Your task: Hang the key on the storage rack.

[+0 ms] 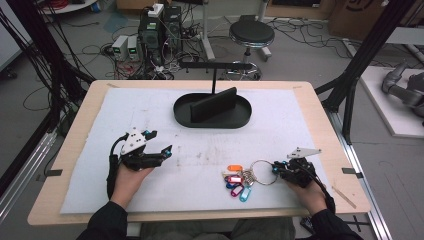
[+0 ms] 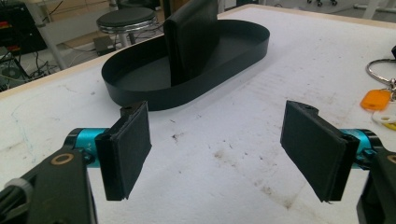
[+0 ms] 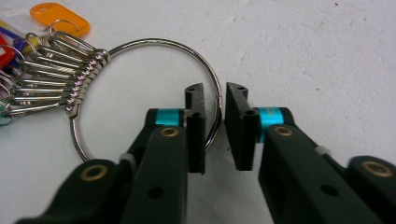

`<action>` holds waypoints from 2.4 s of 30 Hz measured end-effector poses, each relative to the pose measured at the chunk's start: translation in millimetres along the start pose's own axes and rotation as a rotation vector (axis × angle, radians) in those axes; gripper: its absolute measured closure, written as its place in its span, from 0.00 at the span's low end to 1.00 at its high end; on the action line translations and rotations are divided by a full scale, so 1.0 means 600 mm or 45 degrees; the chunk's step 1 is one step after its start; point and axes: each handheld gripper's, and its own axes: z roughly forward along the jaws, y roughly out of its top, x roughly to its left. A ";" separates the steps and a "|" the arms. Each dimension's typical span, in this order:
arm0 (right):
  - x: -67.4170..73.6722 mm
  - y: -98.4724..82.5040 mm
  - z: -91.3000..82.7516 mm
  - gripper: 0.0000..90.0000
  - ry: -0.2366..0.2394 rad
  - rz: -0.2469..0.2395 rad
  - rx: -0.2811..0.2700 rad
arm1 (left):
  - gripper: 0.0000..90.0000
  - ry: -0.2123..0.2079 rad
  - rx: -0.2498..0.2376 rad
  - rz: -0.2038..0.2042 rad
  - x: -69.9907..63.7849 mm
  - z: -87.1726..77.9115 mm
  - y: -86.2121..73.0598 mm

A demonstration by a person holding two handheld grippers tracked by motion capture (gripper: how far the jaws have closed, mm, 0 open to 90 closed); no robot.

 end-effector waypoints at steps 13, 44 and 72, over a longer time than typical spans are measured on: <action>-0.014 0.014 -0.017 0.98 0.060 0.098 -0.172 | 0.27 0.018 0.000 -0.008 0.001 -0.007 -0.003; 0.015 0.041 -0.036 0.97 0.327 -0.018 -0.346 | 0.27 -0.014 -0.016 -0.010 -0.003 -0.006 0.000; 0.023 0.144 -0.082 0.98 0.473 -0.180 -0.525 | 0.27 -0.236 -0.121 0.018 -0.019 0.009 0.042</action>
